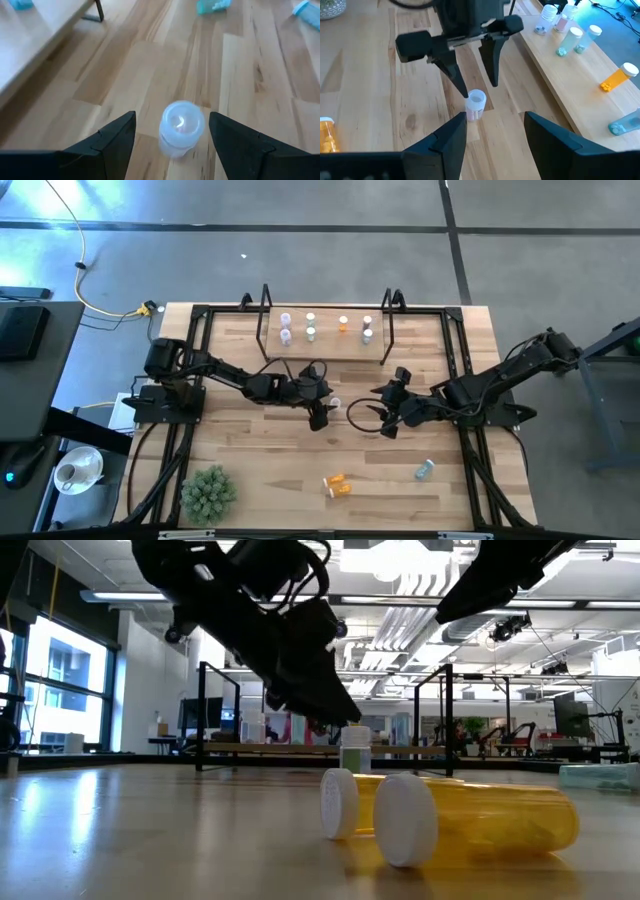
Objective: Pick and place medicine bottles onto shelf by color
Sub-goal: Put the white pill bottle on the shelf aligned with the other white pill bottles
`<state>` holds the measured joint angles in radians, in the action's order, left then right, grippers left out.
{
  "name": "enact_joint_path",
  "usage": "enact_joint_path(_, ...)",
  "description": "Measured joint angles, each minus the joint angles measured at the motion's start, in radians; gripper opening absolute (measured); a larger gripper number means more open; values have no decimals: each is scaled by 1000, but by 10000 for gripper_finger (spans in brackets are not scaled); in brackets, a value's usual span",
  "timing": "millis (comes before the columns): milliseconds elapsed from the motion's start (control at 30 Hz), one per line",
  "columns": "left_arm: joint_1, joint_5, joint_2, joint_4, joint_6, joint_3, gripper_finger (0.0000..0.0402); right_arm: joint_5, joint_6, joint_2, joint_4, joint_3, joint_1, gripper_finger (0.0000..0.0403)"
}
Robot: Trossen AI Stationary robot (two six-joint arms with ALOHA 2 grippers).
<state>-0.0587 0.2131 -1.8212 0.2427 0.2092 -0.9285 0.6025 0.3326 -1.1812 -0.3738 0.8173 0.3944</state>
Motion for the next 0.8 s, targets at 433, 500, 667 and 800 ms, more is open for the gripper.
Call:
enact_joint_path(433, -1, 0, -65, 7, -2, -39, 241, 0, 0, 0, 8, 0, 0, 188)
enact_joint_path(500, -1, 0, -65, 5, -2, -39, 241, 0, 0, 0, 8, 0, 0, 188)
enact_joint_path(667, -1, 0, -65, 5, -2, -39, 227, 0, 0, 0, 7, 0, 0, 188)
enact_joint_path(800, -1, 0, -65, 5, -3, -39, 189, 0, 0, 0, 7, 0, 0, 188)
